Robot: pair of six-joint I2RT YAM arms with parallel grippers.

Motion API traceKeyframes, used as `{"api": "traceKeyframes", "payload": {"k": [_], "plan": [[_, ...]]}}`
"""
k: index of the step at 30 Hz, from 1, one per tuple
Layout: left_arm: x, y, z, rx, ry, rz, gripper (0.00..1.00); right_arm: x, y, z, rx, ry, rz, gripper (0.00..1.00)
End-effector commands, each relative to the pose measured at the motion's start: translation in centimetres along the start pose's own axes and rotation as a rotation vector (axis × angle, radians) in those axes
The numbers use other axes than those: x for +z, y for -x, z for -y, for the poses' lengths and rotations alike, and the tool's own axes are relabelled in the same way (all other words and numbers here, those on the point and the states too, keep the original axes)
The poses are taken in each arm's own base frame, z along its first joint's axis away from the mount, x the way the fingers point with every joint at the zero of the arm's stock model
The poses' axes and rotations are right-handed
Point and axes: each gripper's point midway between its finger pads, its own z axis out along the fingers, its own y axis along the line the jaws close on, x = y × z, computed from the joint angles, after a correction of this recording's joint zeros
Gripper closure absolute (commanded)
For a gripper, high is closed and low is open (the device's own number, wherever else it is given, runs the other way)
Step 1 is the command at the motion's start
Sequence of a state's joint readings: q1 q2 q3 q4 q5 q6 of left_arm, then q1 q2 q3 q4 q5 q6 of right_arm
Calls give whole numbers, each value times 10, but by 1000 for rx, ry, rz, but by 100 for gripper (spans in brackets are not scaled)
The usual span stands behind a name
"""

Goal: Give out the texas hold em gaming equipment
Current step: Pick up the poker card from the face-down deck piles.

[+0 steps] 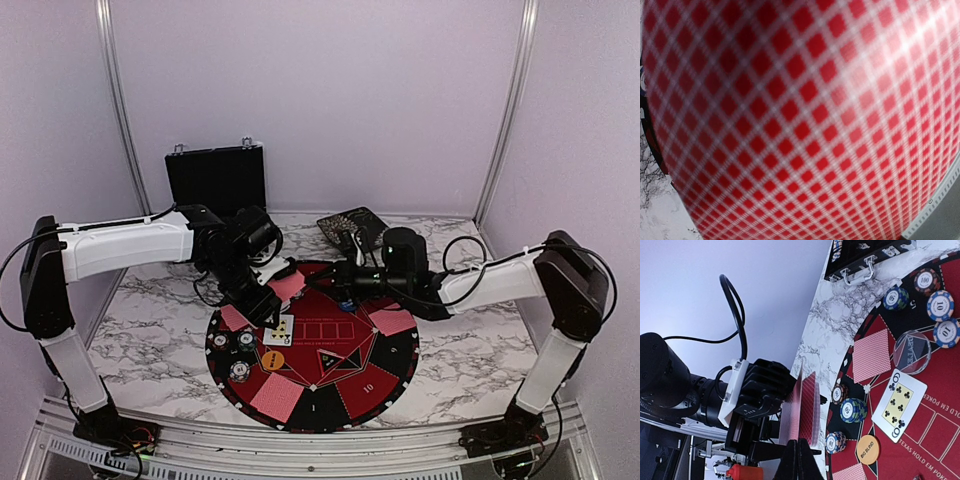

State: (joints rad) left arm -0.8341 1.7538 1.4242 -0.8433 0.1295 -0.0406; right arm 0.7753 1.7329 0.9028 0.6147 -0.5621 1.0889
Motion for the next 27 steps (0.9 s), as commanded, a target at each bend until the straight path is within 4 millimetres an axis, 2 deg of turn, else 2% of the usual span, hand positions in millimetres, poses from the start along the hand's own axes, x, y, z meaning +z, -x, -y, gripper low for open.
{"api": "traceKeyframes", "payload": {"k": [1,11,21,27], "plan": [[-7,2,-1,4,11,4,66,-13,11,-22,-27,62,34,100],[-7,-3,-4,-2,12,-1,66,-35,11,-22,-20,74,60,100],[-2,-8,-12,-24,9,-8,66,-68,19,-20,-50,47,108,100],[1,-6,-24,-58,12,-1,66,-82,31,-2,-142,-74,128,100]]}}
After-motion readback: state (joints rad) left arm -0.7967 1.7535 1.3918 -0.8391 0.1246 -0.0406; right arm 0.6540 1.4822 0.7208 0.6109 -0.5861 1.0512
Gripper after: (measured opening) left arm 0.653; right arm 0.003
